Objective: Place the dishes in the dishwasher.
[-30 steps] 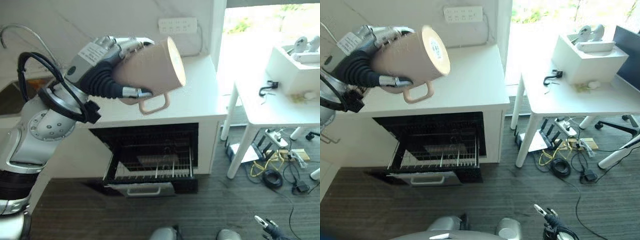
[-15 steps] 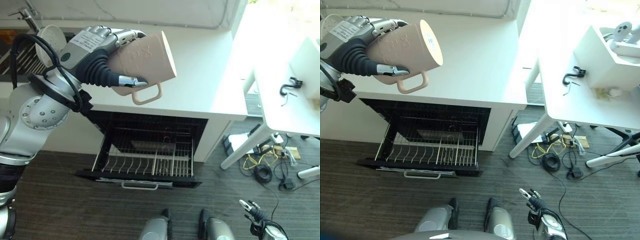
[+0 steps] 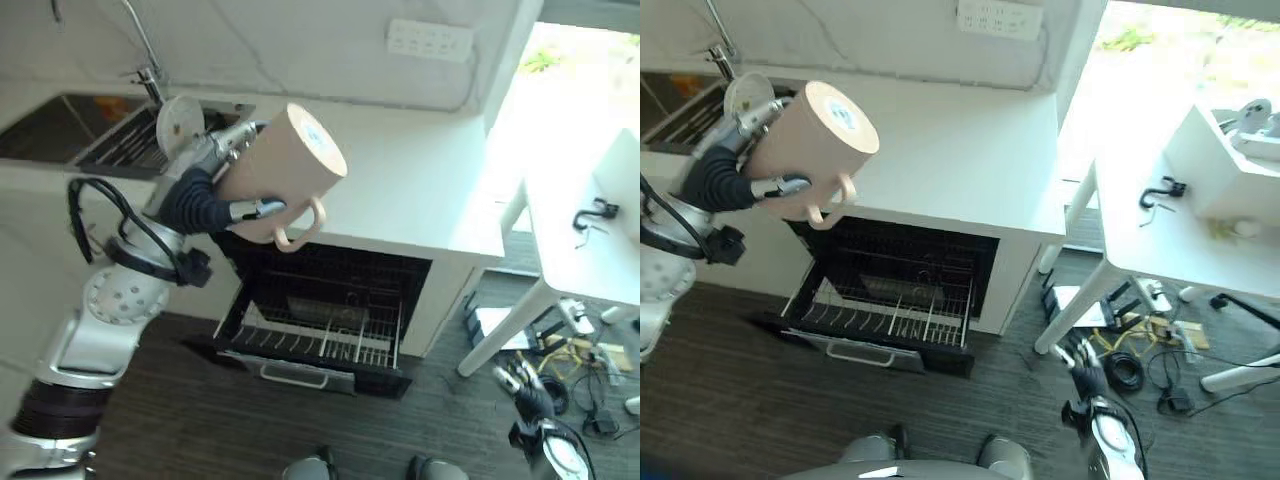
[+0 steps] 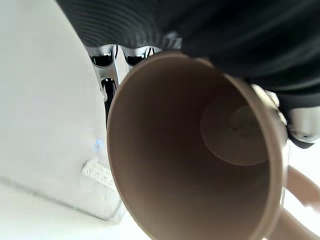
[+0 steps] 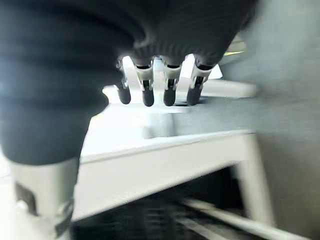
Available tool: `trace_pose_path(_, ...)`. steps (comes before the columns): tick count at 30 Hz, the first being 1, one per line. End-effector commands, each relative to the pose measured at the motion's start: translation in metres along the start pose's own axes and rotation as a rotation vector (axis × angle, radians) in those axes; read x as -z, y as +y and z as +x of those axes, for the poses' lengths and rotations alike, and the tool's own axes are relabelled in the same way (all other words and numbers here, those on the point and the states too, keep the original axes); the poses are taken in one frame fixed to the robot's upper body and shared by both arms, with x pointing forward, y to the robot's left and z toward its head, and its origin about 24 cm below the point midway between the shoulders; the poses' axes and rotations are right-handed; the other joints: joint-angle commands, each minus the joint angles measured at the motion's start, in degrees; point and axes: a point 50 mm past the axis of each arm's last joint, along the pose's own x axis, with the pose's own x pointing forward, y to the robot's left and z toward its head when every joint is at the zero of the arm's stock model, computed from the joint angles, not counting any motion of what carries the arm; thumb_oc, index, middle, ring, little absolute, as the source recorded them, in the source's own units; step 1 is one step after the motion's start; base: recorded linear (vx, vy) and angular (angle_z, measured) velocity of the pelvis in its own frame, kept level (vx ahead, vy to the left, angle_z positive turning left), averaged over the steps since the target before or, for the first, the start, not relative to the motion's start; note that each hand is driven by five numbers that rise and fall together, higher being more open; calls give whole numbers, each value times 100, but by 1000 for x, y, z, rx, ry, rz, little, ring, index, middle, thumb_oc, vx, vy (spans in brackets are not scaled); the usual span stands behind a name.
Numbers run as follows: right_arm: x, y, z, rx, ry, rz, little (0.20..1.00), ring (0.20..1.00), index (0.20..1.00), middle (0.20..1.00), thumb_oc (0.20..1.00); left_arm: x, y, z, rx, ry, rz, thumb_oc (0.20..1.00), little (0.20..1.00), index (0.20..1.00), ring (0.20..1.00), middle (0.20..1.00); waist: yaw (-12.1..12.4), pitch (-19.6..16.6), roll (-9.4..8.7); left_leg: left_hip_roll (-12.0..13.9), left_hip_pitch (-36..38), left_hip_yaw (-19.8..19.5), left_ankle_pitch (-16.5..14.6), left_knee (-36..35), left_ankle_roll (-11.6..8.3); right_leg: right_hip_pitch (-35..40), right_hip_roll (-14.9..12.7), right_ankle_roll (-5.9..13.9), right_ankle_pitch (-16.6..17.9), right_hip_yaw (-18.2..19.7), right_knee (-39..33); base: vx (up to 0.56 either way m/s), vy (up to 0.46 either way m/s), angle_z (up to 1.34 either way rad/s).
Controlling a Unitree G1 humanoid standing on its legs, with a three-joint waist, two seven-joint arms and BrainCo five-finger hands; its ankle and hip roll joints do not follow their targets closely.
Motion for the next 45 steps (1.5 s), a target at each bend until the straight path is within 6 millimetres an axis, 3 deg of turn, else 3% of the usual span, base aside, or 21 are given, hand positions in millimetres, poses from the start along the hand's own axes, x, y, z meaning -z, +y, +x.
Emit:
trace_pose_path(1,-26,-5,4,14,-117,-46,1000,1000,1000,1000,1000,-3,15,15,-99,-55,-69,200,200,200,200,200,-274,57,140,229,326,-144,-225,52,-375,211,-107,597,119,225,-34,24,8,-19)
trace_pose_path(5,-57,18,3,-123,-233,-28,1000,1000,1000,1000,1000,15,-11,15,-149,33,-250,200,200,200,200,200,-477,76,83,266,487,-33,-251,52,-346,230,-57,574,132,428,-34,-11,-11,-39)
trace_pose_path(6,-69,27,2,-181,-263,-12,1000,1000,1000,1000,1000,21,-22,13,-180,65,-394,200,200,200,200,200,-531,75,73,258,547,0,-281,52,-337,241,-48,570,130,477,-34,11,-17,-36)
trace_pose_path(9,-85,42,-2,-288,-303,0,1000,1000,1000,1000,1000,27,-45,6,-202,105,-569,200,200,200,200,200,-606,51,77,286,625,116,-278,52,-320,239,-54,545,157,506,-34,-8,-13,-37)
trace_pose_path(18,-125,84,-18,-611,-384,95,1000,1000,1000,1000,1000,32,-86,-12,-202,172,-855,200,200,200,200,200,-820,33,108,381,872,468,-341,52,-317,233,-60,499,163,566,-34,-11,-11,-25)
trace_pose_path(27,-142,127,-36,-930,-377,134,1000,1000,1000,1000,1000,32,-106,-15,-142,204,-849,200,200,200,200,200,-847,41,93,379,1008,671,-375,52,-273,197,-55,507,204,689,-34,-15,14,-15)
trace_pose_path(32,-150,140,-42,-1030,-410,143,1000,1000,1000,1000,1000,27,-110,-11,-96,181,-797,200,200,200,200,200,-811,37,101,341,1067,692,-403,52,-246,201,-55,523,234,748,-34,-10,21,-10)
trace_pose_path(45,-184,180,-58,-1192,-558,142,1000,1000,1000,1000,1000,-13,-111,10,-18,-80,-426,200,200,200,200,200,-433,-34,103,311,1059,389,-427,52,-284,374,-87,497,179,587,-34,13,-17,2)
